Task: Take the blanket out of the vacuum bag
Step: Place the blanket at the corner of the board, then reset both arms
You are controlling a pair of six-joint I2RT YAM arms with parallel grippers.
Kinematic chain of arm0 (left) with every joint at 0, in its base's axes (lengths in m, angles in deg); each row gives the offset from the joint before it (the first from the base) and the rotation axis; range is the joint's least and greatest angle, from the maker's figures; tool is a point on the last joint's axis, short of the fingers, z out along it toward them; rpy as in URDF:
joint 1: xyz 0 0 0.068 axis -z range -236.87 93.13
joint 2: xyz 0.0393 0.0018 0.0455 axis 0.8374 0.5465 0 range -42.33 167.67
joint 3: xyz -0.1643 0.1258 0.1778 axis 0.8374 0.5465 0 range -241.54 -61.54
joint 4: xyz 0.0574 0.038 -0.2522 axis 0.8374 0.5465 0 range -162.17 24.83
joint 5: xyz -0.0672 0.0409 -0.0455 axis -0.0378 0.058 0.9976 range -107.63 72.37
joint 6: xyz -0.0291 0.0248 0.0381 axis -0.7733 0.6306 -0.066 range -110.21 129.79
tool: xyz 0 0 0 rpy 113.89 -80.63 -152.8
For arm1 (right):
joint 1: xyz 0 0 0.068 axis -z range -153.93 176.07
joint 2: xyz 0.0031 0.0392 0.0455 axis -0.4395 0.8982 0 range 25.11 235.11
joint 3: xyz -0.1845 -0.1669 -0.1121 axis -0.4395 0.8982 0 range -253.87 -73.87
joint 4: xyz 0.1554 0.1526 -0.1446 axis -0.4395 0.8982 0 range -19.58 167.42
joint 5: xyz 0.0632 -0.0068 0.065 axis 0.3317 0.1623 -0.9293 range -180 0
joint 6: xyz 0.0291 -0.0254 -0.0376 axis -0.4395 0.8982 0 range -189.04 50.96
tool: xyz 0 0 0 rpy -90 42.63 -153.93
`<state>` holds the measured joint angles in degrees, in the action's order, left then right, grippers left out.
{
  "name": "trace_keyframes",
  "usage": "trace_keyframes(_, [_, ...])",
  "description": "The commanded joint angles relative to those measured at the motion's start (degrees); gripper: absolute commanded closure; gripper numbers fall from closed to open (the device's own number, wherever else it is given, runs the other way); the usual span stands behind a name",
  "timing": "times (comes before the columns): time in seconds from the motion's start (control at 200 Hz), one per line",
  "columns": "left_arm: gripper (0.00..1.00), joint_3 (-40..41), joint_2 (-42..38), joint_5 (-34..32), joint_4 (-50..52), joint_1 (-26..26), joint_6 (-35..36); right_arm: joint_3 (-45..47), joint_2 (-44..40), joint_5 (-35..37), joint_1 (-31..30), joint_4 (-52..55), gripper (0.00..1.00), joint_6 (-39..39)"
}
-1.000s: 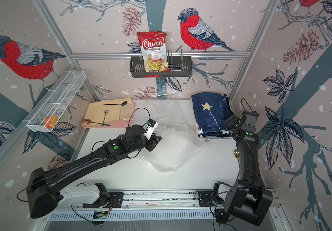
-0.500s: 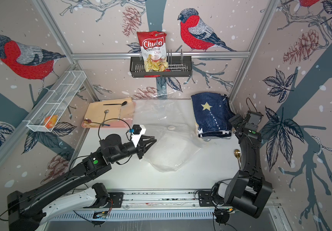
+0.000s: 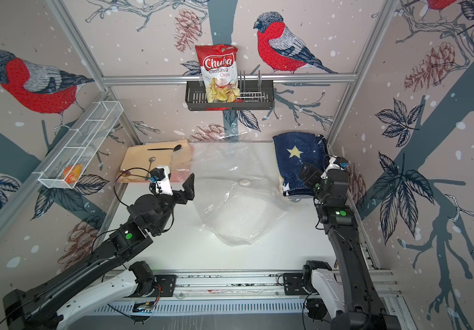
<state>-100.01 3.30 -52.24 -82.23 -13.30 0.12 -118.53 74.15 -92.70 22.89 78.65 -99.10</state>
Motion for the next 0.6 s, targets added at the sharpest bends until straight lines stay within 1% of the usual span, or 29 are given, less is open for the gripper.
trace_keyframes(0.0, [0.04,-0.1,2.1,-10.2,-3.2,-2.5,-3.0,2.8,-1.6,11.4,-10.2,-5.7,0.0,5.5])
trace_keyframes(0.055, [0.04,-1.6,4.1,-10.0,-1.0,-4.9,-4.5,6.1,-2.0,17.9,-15.5,-9.2,0.0,6.8])
trace_keyframes(0.125, [0.04,-5.5,7.3,-8.9,4.9,-8.5,-7.1,10.7,-1.4,27.7,-21.8,-14.9,0.0,12.0])
trace_keyframes(0.16, [0.03,-7.8,8.8,-8.3,8.5,-10.1,-8.3,12.9,-0.9,30.6,-23.5,-18.1,0.0,16.8])
trace_keyframes(0.185, [0.07,-8.9,9.6,-8.6,10.2,-10.9,-9.5,14.3,-0.3,31.8,-24.1,-20.2,0.0,18.9])
trace_keyframes(0.195, [0.08,-9.1,9.9,-8.5,10.5,-11.2,-9.6,14.8,-0.1,32.1,-24.2,-20.7,0.0,19.2])
trace_keyframes(0.21, [0.05,-9.5,10.1,-8.2,10.7,-11.7,-9.6,15.2,0.2,32.7,-24.2,-21.1,0.0,19.3])
trace_keyframes(0.25, [0.03,-9.4,10.4,-7.3,9.9,-12.6,-8.2,16.1,0.8,33.0,-23.9,-22.1,0.0,18.6])
trace_keyframes(0.31, [0.03,-8.4,10.4,-7.0,8.1,-13.7,-6.3,16.9,1.4,31.6,-23.4,-23.1,0.0,18.0])
trace_keyframes(0.34, [0.03,-7.5,10.3,-8.5,7.2,-13.7,-6.2,17.2,1.4,31.1,-23.3,-23.2,0.0,17.0])
trace_keyframes(0.385, [0.02,-5.4,9.4,-12.6,4.7,-13.8,-7.0,18.6,1.4,30.9,-23.1,-24.3,0.0,15.0])
trace_keyframes(0.425, [0.02,-2.8,8.0,-13.9,1.3,-14.3,-6.4,20.8,1.2,29.7,-22.8,-28.0,0.0,16.3])
trace_keyframes(0.46, [0.02,-0.3,6.8,-12.1,-3.3,-15.2,-3.7,22.9,1.1,27.3,-22.7,-31.6,0.0,19.1])
trace_keyframes(0.5, [0.01,2.1,5.5,-10.1,-7.6,-16.7,-2.6,24.8,0.8,24.6,-22.8,-34.6,0.0,22.4])
trace_keyframes(0.525, [0.01,3.7,4.8,-7.5,-10.2,-18.0,-1.7,25.5,0.7,23.4,-22.7,-35.5,0.0,24.2])
trace_keyframes(0.565, [0.01,6.1,4.5,-3.7,-13.8,-20.4,-1.3,26.3,0.9,23.3,-22.8,-36.1,0.0,25.3])
trace_keyframes(0.595, [0.01,8.2,4.7,-2.5,-16.8,-22.0,-2.6,26.4,1.0,24.8,-22.7,-36.1,0.0,24.4])
